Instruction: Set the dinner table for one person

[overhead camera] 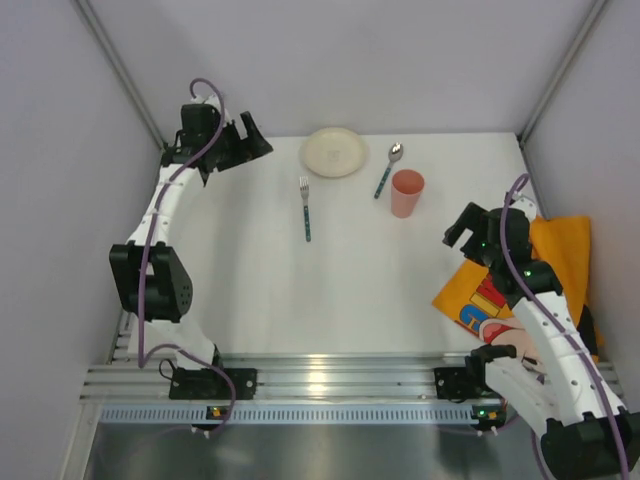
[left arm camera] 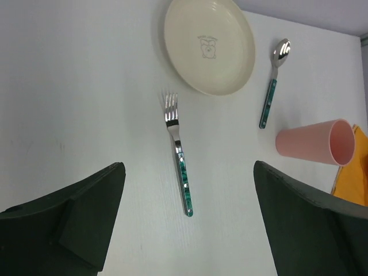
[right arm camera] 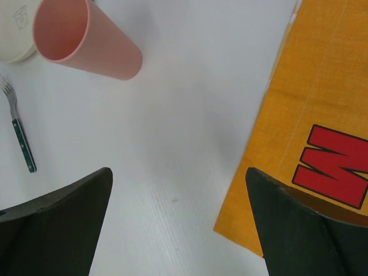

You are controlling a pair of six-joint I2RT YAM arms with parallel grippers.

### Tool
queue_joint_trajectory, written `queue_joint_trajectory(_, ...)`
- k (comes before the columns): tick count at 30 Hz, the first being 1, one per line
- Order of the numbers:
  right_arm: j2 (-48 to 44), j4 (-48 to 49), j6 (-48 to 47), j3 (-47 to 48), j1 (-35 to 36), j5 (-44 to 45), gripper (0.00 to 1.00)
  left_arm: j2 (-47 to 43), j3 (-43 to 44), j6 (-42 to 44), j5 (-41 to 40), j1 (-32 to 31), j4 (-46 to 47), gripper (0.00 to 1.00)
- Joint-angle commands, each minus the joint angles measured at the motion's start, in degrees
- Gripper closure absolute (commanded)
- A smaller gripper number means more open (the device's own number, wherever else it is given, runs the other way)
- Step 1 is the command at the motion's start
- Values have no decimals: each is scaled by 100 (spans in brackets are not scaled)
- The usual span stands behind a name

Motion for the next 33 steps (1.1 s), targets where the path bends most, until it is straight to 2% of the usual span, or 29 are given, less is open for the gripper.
queue_joint_trajectory(1, -95, -342, -102, 166, 72, 241, 0, -1089, -589, -515, -1082, 36, 644, 2)
queue_joint_trajectory(2, -112, -387, -24, 148, 72, 329, 0, -1170, -1367, -977, -1197, 98, 813, 2)
queue_joint_trajectory(3, -130, -405, -31, 148, 54, 373, 0, -1206, -1697, -1391, -1120, 237, 867, 2)
queue_joint_trajectory(4, -156, -405, -58, 166, 63, 522, 0, -988, -1918, -1804, 38, 683, 833, 2)
queue_joint_trajectory(5, -156, -422, -188, 200, 63, 645, 0, -847, -1894, -2191, 615, 757, 606, 2)
queue_joint_trajectory(6, -147, -466, -207, 253, 63, 759, 0, -785, -1902, -2168, 621, 679, 430, 2)
queue_joint_trajectory(9, 150, -782, -260, 438, 28, 806, 0, -1581, -2489, -1712, -1421, -216, 383, 2)
queue_joint_trajectory(10, 343, -922, -417, 516, -42, 230, 0, -2228, -3092, -1659, -1758, -531, 654, 2)
queue_joint_trajectory(11, 823, -1028, -549, 543, -42, 68, 0, -2504, -3385, -1824, -1891, -604, 935, 2)
queue_joint_trajectory(12, 1089, -1142, -550, 544, -42, -12, 0, -2724, -3579, -1991, -1745, -614, 1190, 1)
queue_joint_trajectory(14, 1802, -1406, -454, 465, -51, -82, 0, -2981, -3600, -1993, -1394, -675, 896, 2)
queue_joint_trajectory(15, 2013, -1468, -453, 473, -60, -205, 0, -3007, -3468, -1914, -1314, -736, 250, 2)
queue_joint_trajectory(18, 2620, -1538, -357, 508, -60, -540, 0, -3366, -3203, -1641, -1479, -1087, -667, 2)
queue_joint_trajectory(26, 3421, -1644, -23, 421, -60, 75, 0, -4940, -3950, -1430, -1673, -1159, -889, 2)
queue_joint_trajectory(28, 3508, -1408, 47, 105, -69, -91, 7, -5055, -3846, -1229, -1760, -1159, -1047, 2)
queue_joint_trajectory(29, 3526, -1302, 91, -18, -51, -188, 17, -5064, -3775, -1141, -1831, -1159, -1283, 2)
queue_joint_trajectory(33, 3509, -785, 381, -764, -43, -522, 44, -5222, -3581, -807, -2252, -1159, -1593, 1)
